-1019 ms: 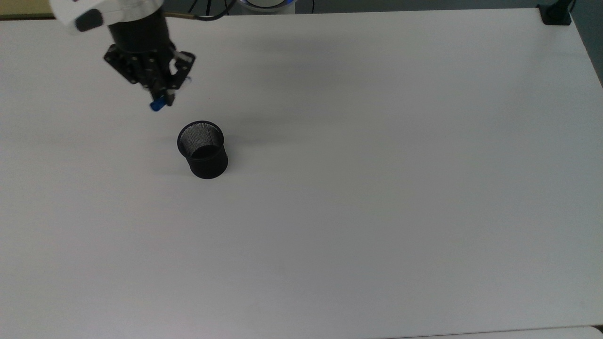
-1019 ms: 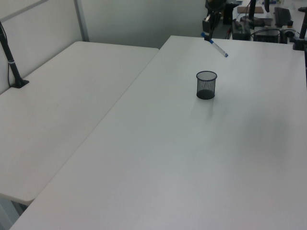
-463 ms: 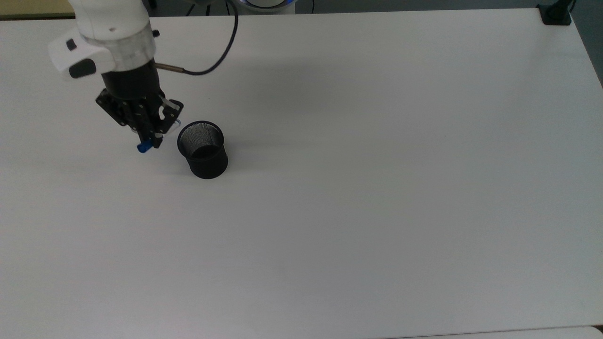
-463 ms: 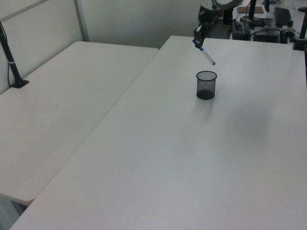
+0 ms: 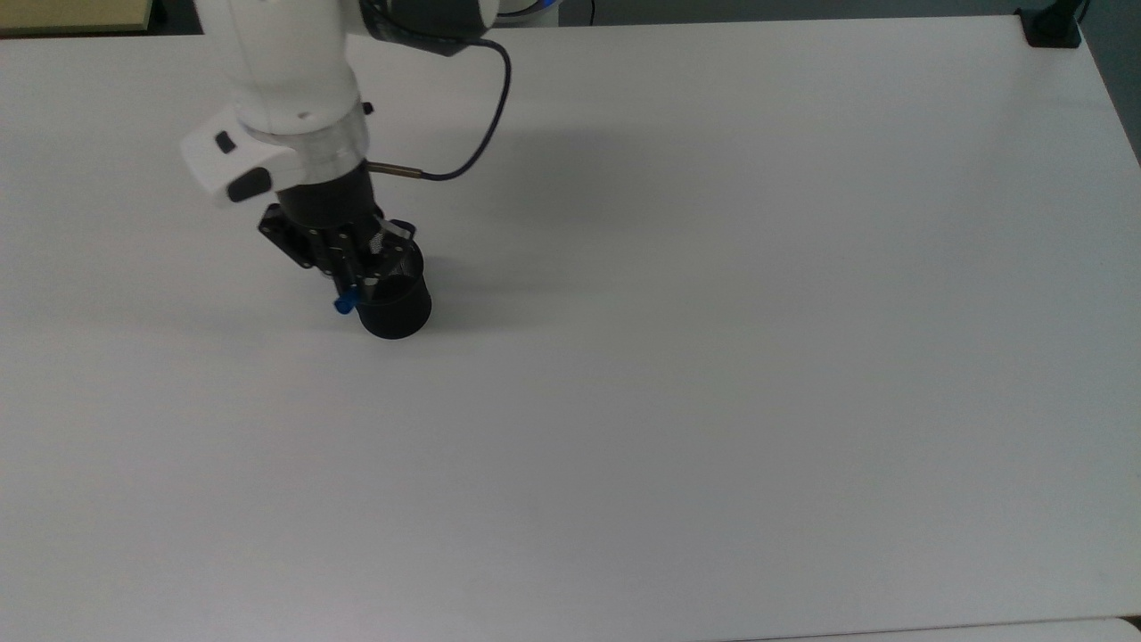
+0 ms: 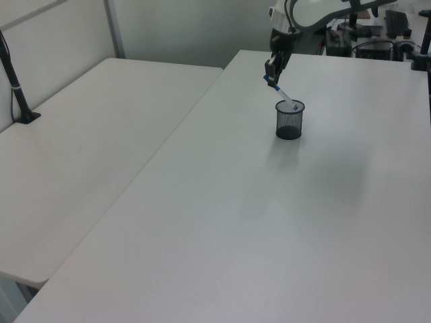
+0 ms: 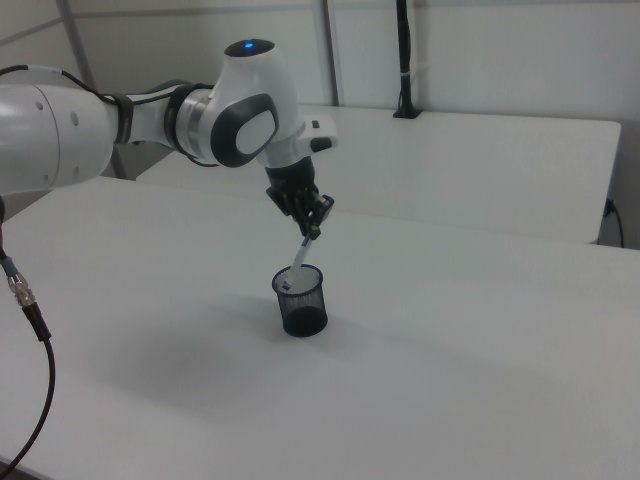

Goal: Insert the marker
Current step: 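Lower the marker tip-first into the mesh cup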

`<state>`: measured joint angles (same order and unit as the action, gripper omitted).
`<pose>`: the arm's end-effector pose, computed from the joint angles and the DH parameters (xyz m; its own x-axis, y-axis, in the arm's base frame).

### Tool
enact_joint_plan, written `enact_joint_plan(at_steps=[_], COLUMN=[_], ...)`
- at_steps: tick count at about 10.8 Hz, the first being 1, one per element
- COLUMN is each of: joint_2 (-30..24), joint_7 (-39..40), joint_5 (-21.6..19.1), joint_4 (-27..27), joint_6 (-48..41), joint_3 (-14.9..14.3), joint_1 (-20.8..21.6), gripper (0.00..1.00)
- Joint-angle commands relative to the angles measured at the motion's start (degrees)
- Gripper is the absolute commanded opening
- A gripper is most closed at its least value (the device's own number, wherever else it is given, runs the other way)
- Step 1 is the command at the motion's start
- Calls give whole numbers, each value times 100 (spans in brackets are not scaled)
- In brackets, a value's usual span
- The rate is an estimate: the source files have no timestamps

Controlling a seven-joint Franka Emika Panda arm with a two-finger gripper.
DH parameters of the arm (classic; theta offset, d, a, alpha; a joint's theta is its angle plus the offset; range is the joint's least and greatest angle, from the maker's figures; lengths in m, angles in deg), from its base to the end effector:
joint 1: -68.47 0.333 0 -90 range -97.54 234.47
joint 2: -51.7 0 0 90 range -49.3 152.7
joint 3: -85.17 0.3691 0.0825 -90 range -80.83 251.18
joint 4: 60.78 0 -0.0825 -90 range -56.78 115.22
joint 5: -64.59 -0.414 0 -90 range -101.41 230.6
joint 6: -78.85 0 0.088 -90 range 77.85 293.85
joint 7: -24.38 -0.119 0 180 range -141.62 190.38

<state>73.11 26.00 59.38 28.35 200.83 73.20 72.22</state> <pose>0.7330 -0.0788 0.4842 0.9696 -0.1305 0.2068 -0.1326 -0.9912 -0.0038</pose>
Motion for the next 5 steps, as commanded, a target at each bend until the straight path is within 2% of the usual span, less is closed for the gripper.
enact_joint_plan(at_steps=[1, 2, 5], joint_2=[-120, -120, -181], joint_7=[-170, -162, -161], joint_5=[12, 12, 3], joint_4=[315, 315, 254], joint_6=[142, 116, -242], joint_3=[-42, -41, -77], joint_1=[231, 197, 135], gripper=[11, 25, 81])
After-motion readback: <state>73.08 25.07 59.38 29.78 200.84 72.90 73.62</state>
